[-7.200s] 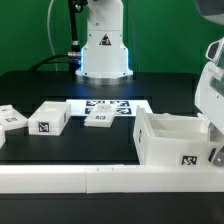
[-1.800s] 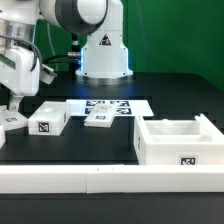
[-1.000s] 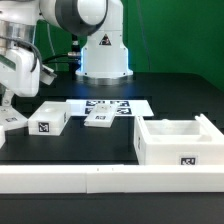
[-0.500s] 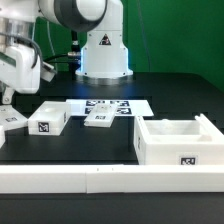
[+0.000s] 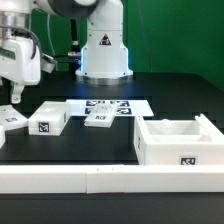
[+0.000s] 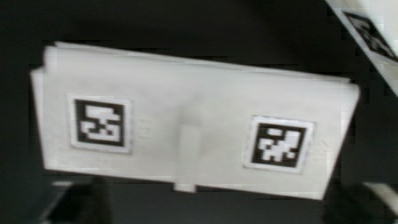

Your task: Assemble cabinet

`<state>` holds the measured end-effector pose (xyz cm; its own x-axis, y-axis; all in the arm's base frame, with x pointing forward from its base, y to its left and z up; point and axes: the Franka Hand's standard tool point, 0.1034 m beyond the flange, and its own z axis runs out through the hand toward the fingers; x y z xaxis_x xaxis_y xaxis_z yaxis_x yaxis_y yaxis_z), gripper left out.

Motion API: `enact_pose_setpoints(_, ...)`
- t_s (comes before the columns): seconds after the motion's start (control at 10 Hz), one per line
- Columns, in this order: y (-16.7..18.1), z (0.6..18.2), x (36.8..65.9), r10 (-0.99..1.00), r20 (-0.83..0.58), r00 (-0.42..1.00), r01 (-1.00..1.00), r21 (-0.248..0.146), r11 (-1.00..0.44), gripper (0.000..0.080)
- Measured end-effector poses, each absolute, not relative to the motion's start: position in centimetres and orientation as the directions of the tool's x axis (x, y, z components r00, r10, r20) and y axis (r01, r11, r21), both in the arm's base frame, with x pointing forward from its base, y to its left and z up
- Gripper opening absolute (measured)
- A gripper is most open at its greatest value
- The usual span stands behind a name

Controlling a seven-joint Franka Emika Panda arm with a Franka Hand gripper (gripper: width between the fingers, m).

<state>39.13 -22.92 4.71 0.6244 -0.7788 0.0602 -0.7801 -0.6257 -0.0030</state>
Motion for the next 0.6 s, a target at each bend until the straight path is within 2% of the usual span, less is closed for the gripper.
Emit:
enact_pose_setpoints(0.1, -23.1, 4.8, 38.9, -0.782, 0.011, 0.623, -0.781, -0.029, -0.623, 0.0734)
enact_pose_setpoints(0.2, -23.1, 4.8, 38.8, -0.781, -0.029, 0.624, -0.781, -0.047, -0.623, 0.0734)
enact_pose_setpoints(0.3, -23.0, 4.5, 38.7, -0.78, -0.033, 0.625, -0.78, -0.043, -0.624, 0.0788)
enact_pose_setpoints(0.6, -22.4, 2.4, 38.5, -0.766, -0.046, 0.641, -0.767, 0.002, -0.642, 0.0796)
